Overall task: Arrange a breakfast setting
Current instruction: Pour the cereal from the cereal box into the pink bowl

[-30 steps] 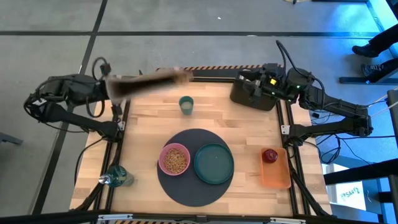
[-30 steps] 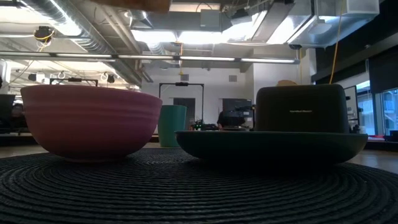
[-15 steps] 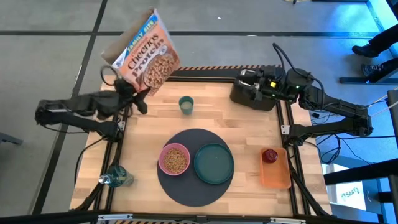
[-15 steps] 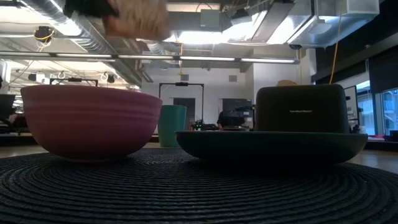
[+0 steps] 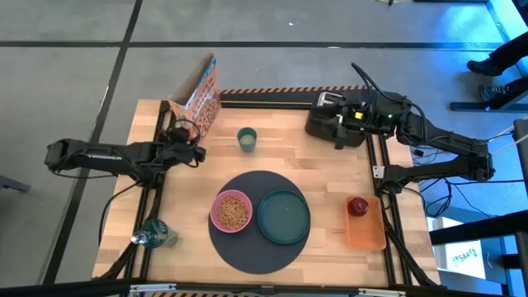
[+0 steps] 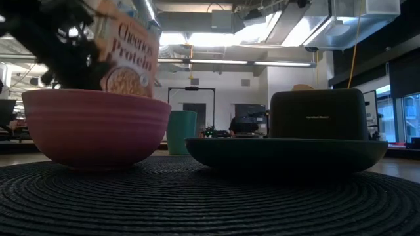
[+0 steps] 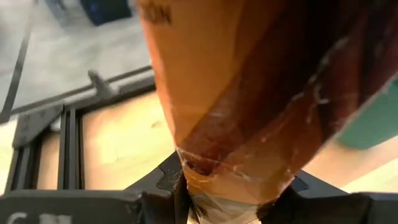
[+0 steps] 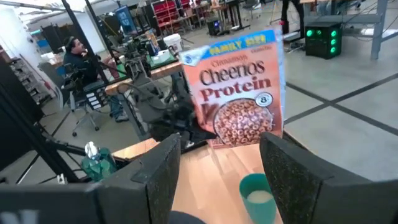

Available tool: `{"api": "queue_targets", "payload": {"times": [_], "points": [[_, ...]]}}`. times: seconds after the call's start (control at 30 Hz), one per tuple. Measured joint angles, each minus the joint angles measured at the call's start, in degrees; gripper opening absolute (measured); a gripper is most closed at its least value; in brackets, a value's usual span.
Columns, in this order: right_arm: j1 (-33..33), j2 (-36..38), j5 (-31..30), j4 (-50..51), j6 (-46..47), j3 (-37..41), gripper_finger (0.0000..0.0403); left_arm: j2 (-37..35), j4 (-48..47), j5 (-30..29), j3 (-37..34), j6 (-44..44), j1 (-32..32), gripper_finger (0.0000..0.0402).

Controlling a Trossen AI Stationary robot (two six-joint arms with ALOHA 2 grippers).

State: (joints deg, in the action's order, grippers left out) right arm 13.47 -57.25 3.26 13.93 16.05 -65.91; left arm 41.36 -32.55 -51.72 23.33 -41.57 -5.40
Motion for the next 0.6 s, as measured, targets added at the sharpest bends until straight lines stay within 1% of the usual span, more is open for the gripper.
{"api": "queue_targets", "payload": {"times": [0.13,0.33,0.5,0.6], "points": [[0.0,0.0,0.4,1.3,0.0,0.0,0.0209,0.0,3.9,1.8,-4.5,0.1,-2.4,0.0127],[0.0,0.0,0.4,3.1,-0.7,0.0,0.0209,0.0,5.0,4.5,-9.5,-0.5,-4.5,0.0128],[0.0,0.0,0.4,3.0,-1.3,0.0,0.0209,-0.1,9.1,5.6,-15.2,-5.1,-5.6,0.0134],[0.0,0.0,0.4,3.1,-1.4,0.0,0.0209,0.0,11.0,6.1,-16.2,-5.8,-5.6,0.0141]]}}
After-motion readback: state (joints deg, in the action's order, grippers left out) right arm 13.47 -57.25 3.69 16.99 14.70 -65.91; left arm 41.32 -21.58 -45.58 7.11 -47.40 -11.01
